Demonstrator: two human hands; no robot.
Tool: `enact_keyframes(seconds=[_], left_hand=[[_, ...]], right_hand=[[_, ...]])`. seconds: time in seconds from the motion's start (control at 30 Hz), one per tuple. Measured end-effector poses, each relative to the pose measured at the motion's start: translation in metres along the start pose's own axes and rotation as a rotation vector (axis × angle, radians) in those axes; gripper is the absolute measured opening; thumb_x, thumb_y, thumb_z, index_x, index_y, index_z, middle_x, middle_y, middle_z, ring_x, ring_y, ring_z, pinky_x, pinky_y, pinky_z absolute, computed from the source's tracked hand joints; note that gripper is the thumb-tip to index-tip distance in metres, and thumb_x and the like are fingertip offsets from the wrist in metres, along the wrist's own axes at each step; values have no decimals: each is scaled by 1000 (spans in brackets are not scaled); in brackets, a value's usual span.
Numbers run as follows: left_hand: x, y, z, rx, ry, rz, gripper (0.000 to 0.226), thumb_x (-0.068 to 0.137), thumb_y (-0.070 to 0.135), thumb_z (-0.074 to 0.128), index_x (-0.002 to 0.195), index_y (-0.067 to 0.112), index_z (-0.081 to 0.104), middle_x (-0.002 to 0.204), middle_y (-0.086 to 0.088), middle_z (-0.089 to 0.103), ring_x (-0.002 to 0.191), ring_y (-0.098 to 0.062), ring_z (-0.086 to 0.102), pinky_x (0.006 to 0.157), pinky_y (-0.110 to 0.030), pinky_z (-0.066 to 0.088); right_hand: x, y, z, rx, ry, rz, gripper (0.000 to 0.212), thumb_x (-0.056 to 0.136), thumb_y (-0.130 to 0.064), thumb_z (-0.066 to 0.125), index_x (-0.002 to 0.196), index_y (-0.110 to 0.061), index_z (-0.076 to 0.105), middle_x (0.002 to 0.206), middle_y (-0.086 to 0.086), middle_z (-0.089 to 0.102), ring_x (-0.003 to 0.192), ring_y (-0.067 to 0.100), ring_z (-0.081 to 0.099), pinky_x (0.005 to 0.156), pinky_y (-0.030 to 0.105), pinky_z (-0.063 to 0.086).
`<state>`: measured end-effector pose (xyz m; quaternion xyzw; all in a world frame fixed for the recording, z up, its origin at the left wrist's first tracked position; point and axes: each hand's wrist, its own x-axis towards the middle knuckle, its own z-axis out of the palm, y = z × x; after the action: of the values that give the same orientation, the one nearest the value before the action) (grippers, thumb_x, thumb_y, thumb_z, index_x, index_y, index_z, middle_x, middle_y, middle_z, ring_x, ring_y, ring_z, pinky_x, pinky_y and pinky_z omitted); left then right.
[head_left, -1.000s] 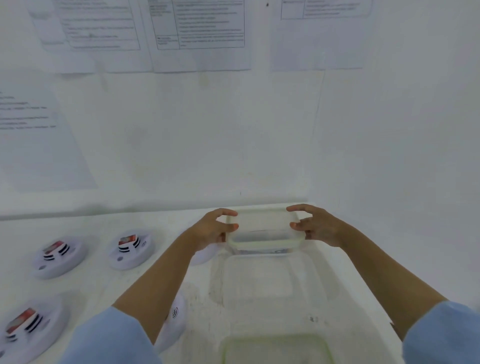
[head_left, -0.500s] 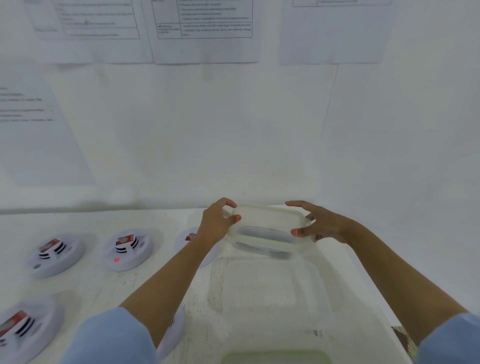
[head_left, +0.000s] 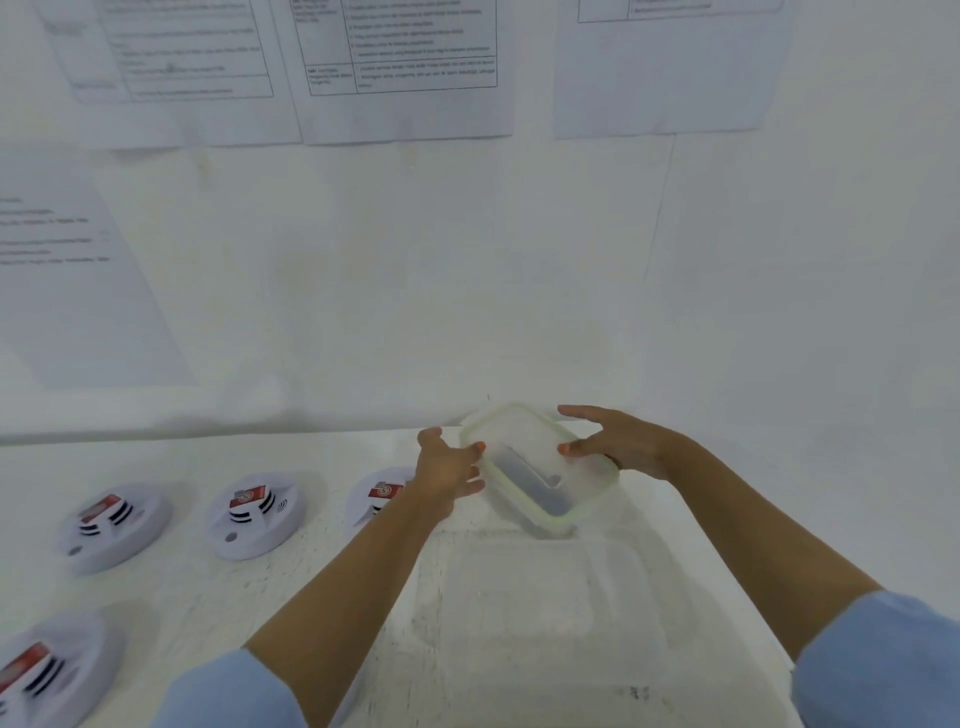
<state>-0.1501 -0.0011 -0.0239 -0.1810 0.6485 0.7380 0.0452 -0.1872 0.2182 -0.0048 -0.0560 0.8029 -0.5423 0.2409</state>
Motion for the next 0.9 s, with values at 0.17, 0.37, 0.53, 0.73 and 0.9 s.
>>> enact_keyframes(seconds=[0.17, 0.37, 0.53, 0.73, 0.9], left_hand=[[-5, -2, 5, -41, -111, 32, 77, 81, -11, 61, 136, 26, 23, 128, -16, 42, 114, -33, 48, 84, -46, 46], [-3, -6, 7, -83, -140, 20, 56, 84, -10, 57, 116, 30, 35, 124, -16, 46, 102, -26, 48, 74, -38, 50], [1, -3, 3, -95, -189, -60, 59, 84, -9, 58, 118, 32, 33, 120, -15, 44, 97, -26, 47, 70, -36, 50], [5, -6, 5, -124, -179, -70, 60, 84, -9, 58, 117, 34, 32, 114, -13, 48, 97, -27, 47, 75, -40, 47], [6, -3, 5, -104, -177, -71, 63, 83, -9, 60, 119, 34, 30, 120, -14, 44, 101, -30, 47, 82, -44, 47]], right_hand=[[9, 3, 0, 117, -82, -45, 68, 83, -3, 64, 138, -31, 38, 119, 5, 49, 89, 17, 62, 67, 26, 55], [16, 9, -3, 225, -212, 29, 40, 86, 1, 57, 113, -28, 52, 103, 5, 59, 84, 22, 62, 63, 31, 57], [23, 10, -4, 248, -237, 56, 38, 86, 2, 57, 108, -30, 53, 96, 3, 60, 76, 19, 62, 58, 28, 54], [28, 14, -7, 254, -252, 56, 52, 84, 3, 59, 116, -37, 49, 106, 3, 58, 84, 22, 62, 65, 32, 56], [30, 15, -8, 250, -247, 51, 60, 83, 3, 61, 121, -39, 44, 113, 5, 56, 91, 26, 61, 71, 37, 57]])
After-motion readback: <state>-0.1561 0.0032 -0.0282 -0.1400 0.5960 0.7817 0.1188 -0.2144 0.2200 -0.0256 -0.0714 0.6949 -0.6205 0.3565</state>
